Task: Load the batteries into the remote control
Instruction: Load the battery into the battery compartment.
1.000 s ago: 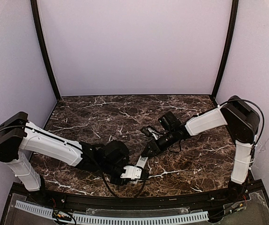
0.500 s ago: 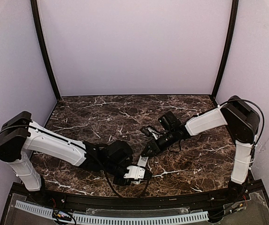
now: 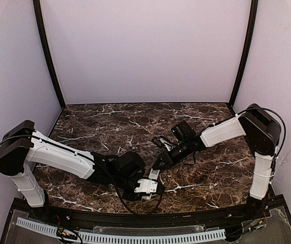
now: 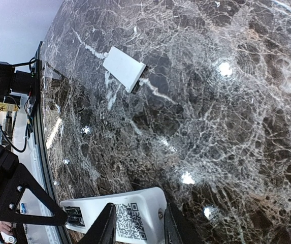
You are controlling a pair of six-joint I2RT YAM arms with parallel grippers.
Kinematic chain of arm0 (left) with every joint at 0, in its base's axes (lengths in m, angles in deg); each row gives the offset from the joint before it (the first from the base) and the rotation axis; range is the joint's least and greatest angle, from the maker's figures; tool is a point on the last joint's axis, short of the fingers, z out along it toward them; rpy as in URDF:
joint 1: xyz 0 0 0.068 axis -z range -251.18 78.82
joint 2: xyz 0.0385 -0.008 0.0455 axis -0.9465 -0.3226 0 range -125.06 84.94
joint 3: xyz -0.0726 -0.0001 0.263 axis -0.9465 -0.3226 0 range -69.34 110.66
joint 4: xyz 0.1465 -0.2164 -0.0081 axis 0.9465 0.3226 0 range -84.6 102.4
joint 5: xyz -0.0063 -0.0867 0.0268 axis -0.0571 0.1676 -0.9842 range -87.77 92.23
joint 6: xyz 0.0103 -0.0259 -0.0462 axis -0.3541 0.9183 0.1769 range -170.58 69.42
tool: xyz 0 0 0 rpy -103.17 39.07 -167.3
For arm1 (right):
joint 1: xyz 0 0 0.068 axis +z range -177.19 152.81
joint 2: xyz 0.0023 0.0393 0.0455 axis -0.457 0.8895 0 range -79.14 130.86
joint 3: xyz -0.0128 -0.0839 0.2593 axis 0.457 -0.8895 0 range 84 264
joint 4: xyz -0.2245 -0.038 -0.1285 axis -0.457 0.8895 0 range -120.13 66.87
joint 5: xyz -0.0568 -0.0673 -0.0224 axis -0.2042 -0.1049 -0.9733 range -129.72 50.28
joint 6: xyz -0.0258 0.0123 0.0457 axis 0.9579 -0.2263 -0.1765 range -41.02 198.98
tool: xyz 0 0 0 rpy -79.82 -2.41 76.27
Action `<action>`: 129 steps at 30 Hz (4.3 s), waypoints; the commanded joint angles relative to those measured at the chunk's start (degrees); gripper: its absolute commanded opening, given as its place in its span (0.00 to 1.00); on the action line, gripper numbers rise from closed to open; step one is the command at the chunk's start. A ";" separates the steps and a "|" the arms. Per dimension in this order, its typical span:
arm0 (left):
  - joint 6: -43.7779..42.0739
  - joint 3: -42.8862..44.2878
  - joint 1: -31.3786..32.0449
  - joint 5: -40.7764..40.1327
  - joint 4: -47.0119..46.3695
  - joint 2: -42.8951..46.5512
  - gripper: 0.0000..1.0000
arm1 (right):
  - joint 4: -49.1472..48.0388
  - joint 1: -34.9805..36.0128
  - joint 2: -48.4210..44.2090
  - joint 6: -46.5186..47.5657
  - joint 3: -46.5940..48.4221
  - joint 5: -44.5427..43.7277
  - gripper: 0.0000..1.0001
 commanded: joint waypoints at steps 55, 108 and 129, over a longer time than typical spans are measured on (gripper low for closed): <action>4.58 4.82 -1.12 -2.23 7.02 0.66 0.21 | 2.35 0.95 1.41 0.27 0.07 0.65 0.32; -0.41 -0.07 -0.95 7.15 10.30 8.66 0.24 | 5.42 0.83 -1.60 1.71 -0.77 -1.50 0.54; -1.22 1.17 -0.95 5.81 9.94 4.10 0.18 | 5.58 0.39 -0.52 2.26 -1.36 -1.94 0.50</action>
